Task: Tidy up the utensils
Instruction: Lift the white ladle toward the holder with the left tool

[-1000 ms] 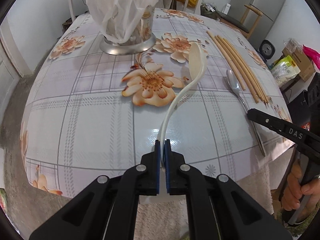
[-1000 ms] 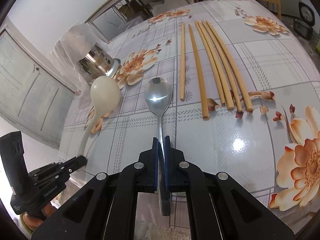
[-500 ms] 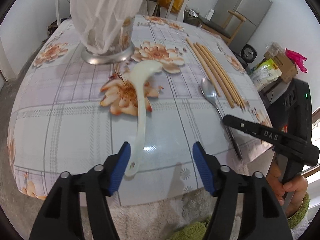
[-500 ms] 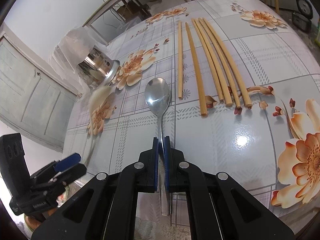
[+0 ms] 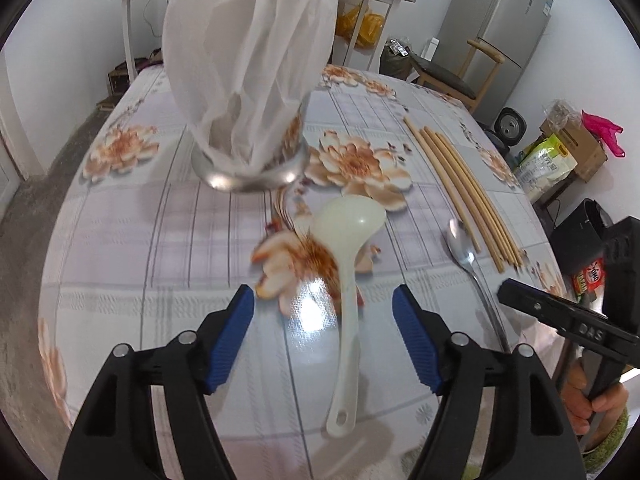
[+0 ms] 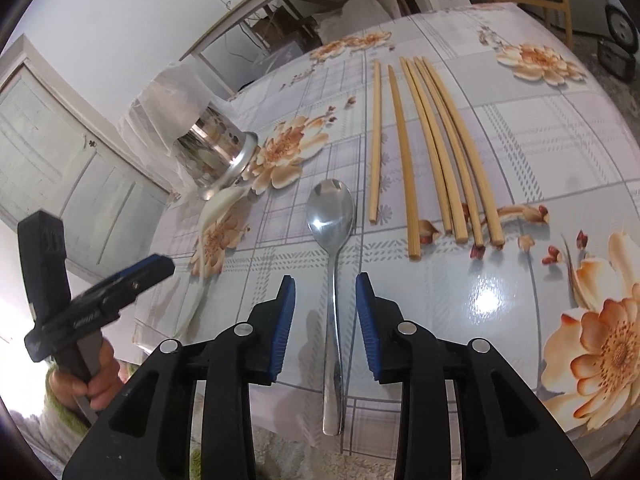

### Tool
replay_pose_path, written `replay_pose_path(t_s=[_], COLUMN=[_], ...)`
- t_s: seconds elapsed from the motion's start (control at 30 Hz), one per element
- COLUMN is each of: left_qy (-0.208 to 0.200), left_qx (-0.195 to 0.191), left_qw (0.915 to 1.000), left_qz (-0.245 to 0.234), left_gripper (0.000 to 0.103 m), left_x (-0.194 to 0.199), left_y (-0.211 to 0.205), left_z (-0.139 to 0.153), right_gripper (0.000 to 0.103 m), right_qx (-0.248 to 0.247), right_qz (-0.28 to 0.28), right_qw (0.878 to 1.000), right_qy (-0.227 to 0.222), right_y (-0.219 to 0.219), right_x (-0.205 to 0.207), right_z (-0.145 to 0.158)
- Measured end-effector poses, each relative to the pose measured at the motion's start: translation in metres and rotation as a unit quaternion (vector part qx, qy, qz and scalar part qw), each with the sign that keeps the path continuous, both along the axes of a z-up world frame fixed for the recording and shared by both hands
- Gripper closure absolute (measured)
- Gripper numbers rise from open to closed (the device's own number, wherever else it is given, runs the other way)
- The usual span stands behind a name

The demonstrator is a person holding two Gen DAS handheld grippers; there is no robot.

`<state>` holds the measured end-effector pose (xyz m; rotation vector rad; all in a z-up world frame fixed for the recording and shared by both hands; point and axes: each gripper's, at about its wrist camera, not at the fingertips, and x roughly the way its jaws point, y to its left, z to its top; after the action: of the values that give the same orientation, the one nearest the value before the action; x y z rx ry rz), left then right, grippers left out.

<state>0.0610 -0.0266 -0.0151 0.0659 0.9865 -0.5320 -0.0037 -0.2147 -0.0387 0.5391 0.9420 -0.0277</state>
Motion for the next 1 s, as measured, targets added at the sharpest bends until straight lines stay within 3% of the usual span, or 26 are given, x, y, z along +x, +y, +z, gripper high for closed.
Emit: replay_pose_path(t_s=[0.2,0.3,0.43,0.5,0.57,0.63,0.83,1.0], left_qy=[-0.022,-0.066,-0.133,-0.164,-0.177,-0.179,-0.150,-0.080], left_qx=[0.013,0.053,0.138,0.178,0.201,0.214,0.218,0.132], left_qw=[0.9994,0.9951,0.9746,0.9595,0.9510,0.9467,0.9551,0.9842], left_qz=[-0.024,-0.051,-0.116,-0.143,-0.155,-0.161,-0.134,-0.088], left_gripper=[0.034,0.034,0.034,0.034,0.034,0.042,0.071,0.092], left_x=[0.010,0.006,-0.004,-0.008,-0.007,-0.003,0.019,0.044], left_y=[-0.015,-0.033,-0.068,-0.083,-0.092,-0.097,-0.092,-0.061], left_z=[0.005,0.008,0.000,-0.009,-0.016,-0.022,-0.029,-0.018], right_gripper=[0.071,0.071,0.071,0.071,0.071,0.071,0.071,0.071], right_qx=[-0.005,-0.005,-0.006,-0.003,-0.002,-0.001,0.000,-0.001], right_qz=[-0.003,-0.005,-0.006,-0.007,-0.008,-0.009,-0.012,-0.012], right_qw=[1.000,1.000,1.000,1.000,1.000,1.000,1.000,1.000], right_qy=[-0.004,-0.002,0.001,0.004,0.008,0.010,0.012,0.010], right_y=[-0.002,-0.004,-0.006,-0.006,-0.007,-0.007,-0.008,-0.009], right_x=[0.003,0.006,0.008,0.008,0.009,0.009,0.008,0.008], right_z=[0.004,0.003,0.001,-0.001,-0.003,-0.004,-0.004,-0.004])
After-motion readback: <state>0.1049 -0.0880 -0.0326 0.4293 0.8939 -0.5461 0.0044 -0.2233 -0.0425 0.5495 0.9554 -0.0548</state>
